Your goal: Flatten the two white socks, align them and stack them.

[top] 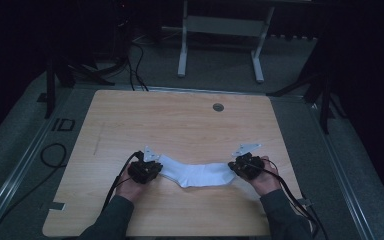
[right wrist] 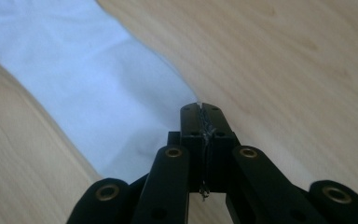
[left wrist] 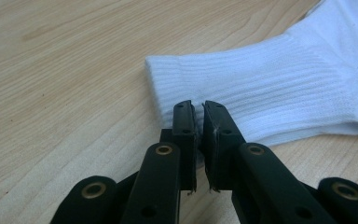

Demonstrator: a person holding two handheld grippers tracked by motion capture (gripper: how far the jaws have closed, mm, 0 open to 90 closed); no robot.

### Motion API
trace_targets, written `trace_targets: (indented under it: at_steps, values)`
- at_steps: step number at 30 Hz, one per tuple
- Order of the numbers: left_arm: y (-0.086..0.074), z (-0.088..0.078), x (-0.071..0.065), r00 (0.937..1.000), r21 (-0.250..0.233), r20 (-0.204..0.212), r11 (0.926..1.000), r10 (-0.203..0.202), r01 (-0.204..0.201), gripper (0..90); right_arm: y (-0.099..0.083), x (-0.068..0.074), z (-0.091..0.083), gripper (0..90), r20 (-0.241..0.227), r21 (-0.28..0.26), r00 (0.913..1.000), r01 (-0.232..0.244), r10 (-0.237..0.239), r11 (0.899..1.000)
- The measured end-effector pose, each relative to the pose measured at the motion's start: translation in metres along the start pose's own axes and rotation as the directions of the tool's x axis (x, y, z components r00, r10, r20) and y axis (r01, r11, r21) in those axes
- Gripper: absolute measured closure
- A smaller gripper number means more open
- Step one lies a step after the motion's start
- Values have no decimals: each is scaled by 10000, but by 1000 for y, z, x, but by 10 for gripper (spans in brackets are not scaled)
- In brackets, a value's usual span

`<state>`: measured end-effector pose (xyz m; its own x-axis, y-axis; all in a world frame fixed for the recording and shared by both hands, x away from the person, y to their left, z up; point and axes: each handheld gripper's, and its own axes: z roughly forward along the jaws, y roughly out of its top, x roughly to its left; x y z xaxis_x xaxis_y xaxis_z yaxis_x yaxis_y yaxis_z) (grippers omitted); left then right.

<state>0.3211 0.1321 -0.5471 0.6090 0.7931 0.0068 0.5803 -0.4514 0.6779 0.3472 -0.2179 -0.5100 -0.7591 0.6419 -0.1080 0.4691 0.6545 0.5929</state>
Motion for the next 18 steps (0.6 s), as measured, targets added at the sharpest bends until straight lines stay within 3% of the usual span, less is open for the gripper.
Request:
trace_targets:
  at_steps: [5,7,13,18]
  values:
    - [0,0,0,10000,-18,59,10000,-28,28,829,4,-1,7,860,-141,4,9999,52,-52,10000]
    - [-1,-1,0,9999,-43,84,10000,-62,62,811,2,-1,11,760,-315,54,9995,-36,37,10000]
    - [0,-2,0,9997,-219,202,9997,-136,140,781,2,-5,1,618,-163,-538,9993,-346,338,9980]
    - [0,-5,1,9991,-450,333,9986,-274,289,763,2,-13,-8,562,-14,-889,9977,-678,679,9937]
